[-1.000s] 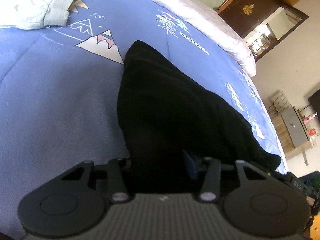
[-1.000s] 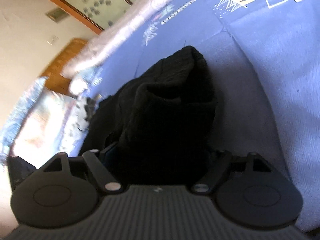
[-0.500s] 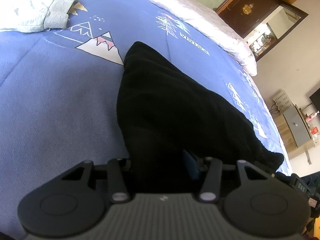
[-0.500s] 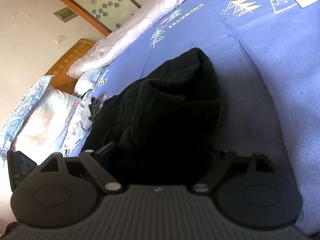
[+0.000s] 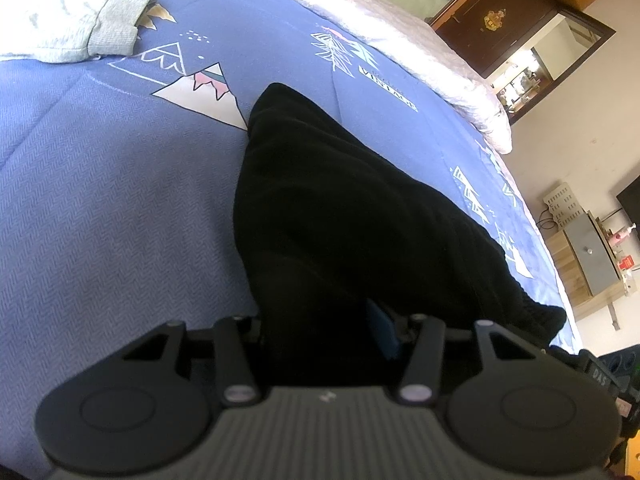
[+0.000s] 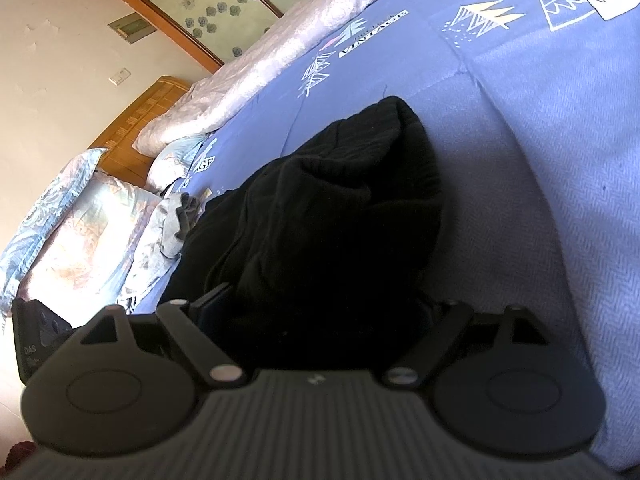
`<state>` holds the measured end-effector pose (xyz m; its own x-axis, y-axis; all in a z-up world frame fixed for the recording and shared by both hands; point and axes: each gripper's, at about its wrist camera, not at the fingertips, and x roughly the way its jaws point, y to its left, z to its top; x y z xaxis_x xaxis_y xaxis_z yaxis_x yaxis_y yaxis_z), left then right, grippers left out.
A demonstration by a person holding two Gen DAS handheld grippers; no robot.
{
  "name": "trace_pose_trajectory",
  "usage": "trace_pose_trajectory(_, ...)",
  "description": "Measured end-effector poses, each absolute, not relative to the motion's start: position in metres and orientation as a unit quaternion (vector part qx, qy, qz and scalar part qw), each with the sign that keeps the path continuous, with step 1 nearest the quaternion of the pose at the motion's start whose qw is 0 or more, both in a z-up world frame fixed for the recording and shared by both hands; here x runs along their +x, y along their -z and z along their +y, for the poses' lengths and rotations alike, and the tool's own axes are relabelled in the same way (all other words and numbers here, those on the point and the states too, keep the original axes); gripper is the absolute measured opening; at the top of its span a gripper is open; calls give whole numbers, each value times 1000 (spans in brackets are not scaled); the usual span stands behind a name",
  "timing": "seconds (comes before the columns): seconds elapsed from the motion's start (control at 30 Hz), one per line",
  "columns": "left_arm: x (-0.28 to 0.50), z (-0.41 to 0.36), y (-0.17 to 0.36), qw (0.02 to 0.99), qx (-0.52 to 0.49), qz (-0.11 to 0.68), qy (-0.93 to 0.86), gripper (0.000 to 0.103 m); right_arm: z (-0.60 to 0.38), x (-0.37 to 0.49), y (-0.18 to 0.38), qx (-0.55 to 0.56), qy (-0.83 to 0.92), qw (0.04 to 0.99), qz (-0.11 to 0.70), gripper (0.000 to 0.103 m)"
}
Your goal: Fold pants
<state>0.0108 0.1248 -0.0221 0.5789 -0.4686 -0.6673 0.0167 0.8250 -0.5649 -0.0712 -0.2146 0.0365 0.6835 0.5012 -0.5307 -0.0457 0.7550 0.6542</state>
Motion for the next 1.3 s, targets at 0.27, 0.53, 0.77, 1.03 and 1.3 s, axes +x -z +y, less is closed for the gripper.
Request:
trace_pose_trajectory(0.27, 11, 124, 22, 850, -259, 436, 143, 48, -214, -71, -37, 312, -158, 863, 365, 88)
trace_pose_trajectory(0.53, 11, 124, 22, 850, -259, 436, 143, 48, -216, -70, -37, 319, -158, 860, 366, 88)
trace_pose_trajectory(0.77, 11, 123, 23, 850, -259, 435, 143, 49, -222, -69, -35, 341, -162, 850, 367, 88)
trace_pose_trajectory(1.03, 10, 122, 22, 850, -260, 435, 144, 49, -222, -69, -36, 344, -162, 849, 366, 88)
trace_pose_trajectory(1.3, 9, 121, 22, 850, -260, 434, 144, 50, -221, -70, -35, 346, -162, 849, 365, 88)
